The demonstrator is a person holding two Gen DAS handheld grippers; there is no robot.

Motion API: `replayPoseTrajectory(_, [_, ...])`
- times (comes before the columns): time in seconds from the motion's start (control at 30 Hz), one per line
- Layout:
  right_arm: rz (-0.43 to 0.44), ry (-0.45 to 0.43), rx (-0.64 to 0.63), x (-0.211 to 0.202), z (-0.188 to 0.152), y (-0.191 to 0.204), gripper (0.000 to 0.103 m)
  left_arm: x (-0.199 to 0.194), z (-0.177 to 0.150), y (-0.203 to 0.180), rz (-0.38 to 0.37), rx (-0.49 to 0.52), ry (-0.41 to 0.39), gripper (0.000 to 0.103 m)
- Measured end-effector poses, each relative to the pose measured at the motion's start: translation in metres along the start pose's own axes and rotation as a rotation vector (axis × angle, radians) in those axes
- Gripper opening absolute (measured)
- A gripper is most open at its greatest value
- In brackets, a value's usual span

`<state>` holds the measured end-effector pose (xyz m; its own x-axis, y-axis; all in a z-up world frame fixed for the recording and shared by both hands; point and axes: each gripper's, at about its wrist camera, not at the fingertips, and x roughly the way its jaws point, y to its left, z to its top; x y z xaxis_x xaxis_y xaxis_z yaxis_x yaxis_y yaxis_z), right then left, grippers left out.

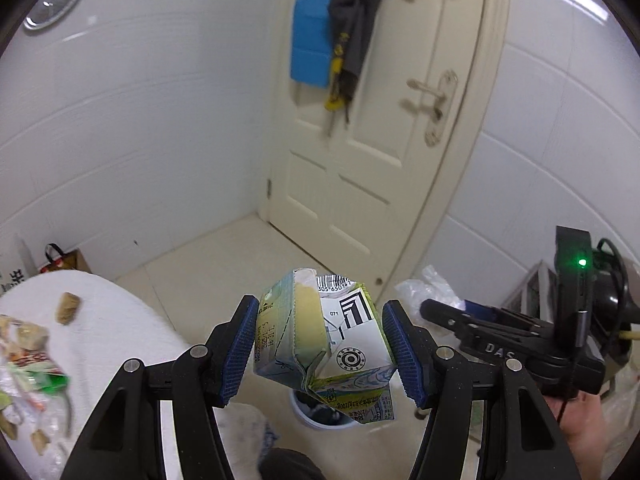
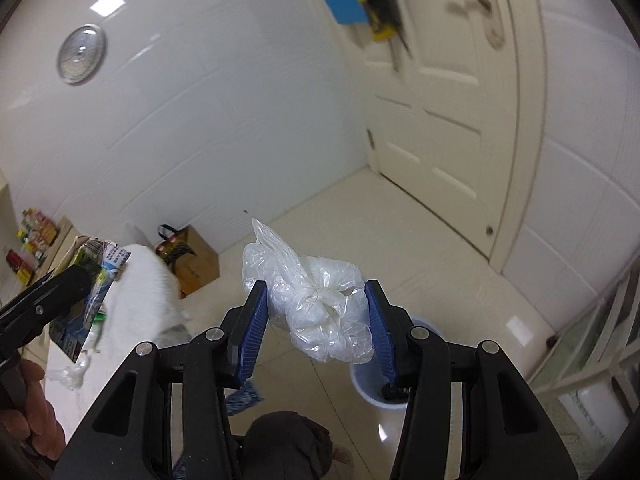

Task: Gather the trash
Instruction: 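Lift and carry the carton and plastic bag in both tools to the bin, then open both tools to drop the carton and plastic bag into the bin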

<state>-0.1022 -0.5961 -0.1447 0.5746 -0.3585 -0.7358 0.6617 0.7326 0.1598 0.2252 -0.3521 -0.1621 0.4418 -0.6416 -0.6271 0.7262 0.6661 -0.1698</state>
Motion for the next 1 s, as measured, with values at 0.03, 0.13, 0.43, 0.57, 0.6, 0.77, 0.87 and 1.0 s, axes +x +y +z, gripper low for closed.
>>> replayPoseTrajectory(0.03, [-0.007,0.016,0.018,0.007,-0.002,-0.01,0.049,0.013,-0.001,-0.006,-0.015,0.003,0.026,0.059])
replayPoseTrajectory(0.13, [-0.028,0.068,0.071,0.032,-0.008,-0.038,0.049,0.048,-0.003,-0.02,-0.041,0.021,0.092,0.059])
replayPoseTrajectory(0.43, [-0.058,0.175,0.225,0.092,-0.026,-0.098,0.06,0.145,0.01,-0.009,-0.058,0.032,0.277,0.075])
replayPoseTrajectory(0.57, [-0.039,0.19,0.313,0.112,-0.032,-0.12,0.086,0.19,0.028,0.001,-0.039,0.027,0.332,0.094])
replayPoseTrajectory(0.6, [-0.035,0.187,0.327,0.114,-0.033,-0.124,0.089,0.198,0.032,0.004,-0.03,0.033,0.34,0.094])
replayPoseTrajectory(0.77, [-0.051,0.17,0.365,0.107,-0.038,-0.129,0.103,0.218,0.058,-0.004,0.023,0.047,0.325,0.1])
replayPoseTrajectory(0.87, [-0.07,0.161,0.367,0.098,-0.038,-0.124,0.103,0.224,0.068,0.0,0.045,0.057,0.292,0.1])
replayPoseTrajectory(1.0, [-0.074,0.142,0.338,0.086,-0.033,-0.106,0.103,0.186,0.063,0.005,0.07,0.055,0.235,0.101])
